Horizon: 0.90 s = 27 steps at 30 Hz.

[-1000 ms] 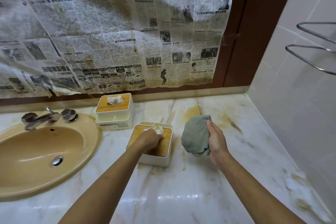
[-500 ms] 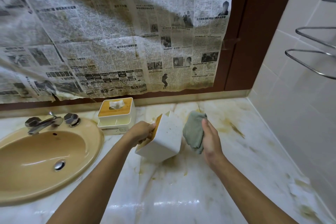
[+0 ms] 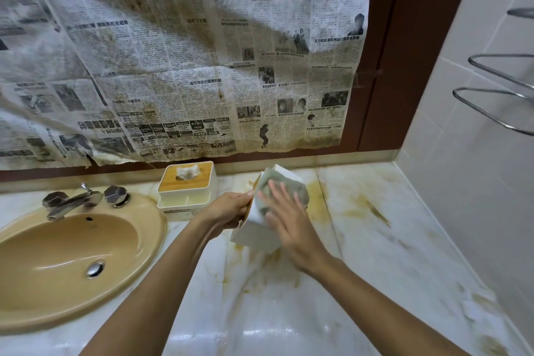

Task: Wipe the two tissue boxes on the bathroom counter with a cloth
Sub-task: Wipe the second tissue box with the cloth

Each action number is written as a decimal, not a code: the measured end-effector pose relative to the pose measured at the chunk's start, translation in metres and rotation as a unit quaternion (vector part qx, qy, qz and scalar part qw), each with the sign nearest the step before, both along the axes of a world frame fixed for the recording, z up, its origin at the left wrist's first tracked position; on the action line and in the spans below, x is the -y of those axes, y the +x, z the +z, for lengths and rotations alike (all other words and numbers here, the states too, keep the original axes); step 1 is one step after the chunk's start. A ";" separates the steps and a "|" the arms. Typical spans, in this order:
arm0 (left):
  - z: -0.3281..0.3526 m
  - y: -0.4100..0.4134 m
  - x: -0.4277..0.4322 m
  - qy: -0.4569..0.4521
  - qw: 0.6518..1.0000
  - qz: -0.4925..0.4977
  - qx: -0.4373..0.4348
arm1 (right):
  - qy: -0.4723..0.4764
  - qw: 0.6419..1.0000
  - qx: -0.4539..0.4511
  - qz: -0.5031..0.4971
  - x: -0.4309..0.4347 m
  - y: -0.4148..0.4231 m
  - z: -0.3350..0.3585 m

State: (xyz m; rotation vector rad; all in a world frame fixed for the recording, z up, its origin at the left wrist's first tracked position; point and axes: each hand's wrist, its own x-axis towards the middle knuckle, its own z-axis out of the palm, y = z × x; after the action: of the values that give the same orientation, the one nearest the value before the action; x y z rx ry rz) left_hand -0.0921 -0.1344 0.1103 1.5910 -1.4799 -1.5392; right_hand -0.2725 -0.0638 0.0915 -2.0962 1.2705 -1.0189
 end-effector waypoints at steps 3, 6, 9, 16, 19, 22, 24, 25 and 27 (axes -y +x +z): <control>-0.005 0.006 -0.003 -0.014 1.000 -0.013 -0.006 | -0.050 0.992 -0.084 0.078 -0.022 0.000 -0.013; -0.006 0.004 -0.005 -0.018 0.999 -0.021 -0.025 | -0.066 0.991 -0.091 0.076 -0.020 -0.003 -0.015; -0.002 -0.001 -0.005 -0.018 0.999 -0.020 -0.036 | -0.025 0.999 -0.035 -0.003 0.008 -0.011 -0.011; -0.002 -0.007 -0.010 0.020 0.999 -0.042 -0.028 | 0.071 0.995 0.022 -0.063 0.028 -0.017 -0.004; -0.007 -0.004 -0.009 0.012 0.999 -0.042 0.004 | 0.029 0.999 -0.014 0.020 -0.014 -0.009 -0.018; -0.010 -0.003 -0.011 0.006 0.998 -0.057 0.025 | 0.007 0.997 -0.016 0.078 -0.033 -0.010 -0.032; -0.009 -0.004 -0.012 -0.001 0.998 -0.058 0.030 | 0.025 0.999 0.010 0.044 -0.018 -0.014 -0.037; -0.009 -0.006 -0.013 -0.002 0.998 -0.055 0.033 | 0.046 0.998 0.032 0.008 -0.006 -0.016 -0.036; -0.009 -0.009 -0.014 -0.005 0.998 -0.050 0.033 | 0.092 0.991 0.075 -0.059 0.018 -0.020 -0.028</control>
State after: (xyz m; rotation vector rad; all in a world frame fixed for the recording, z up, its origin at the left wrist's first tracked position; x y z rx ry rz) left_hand -0.1016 -0.1204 0.1018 1.5973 -1.6234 -1.5454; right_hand -0.2927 -0.0816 0.0635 -1.7913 1.3703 -1.0461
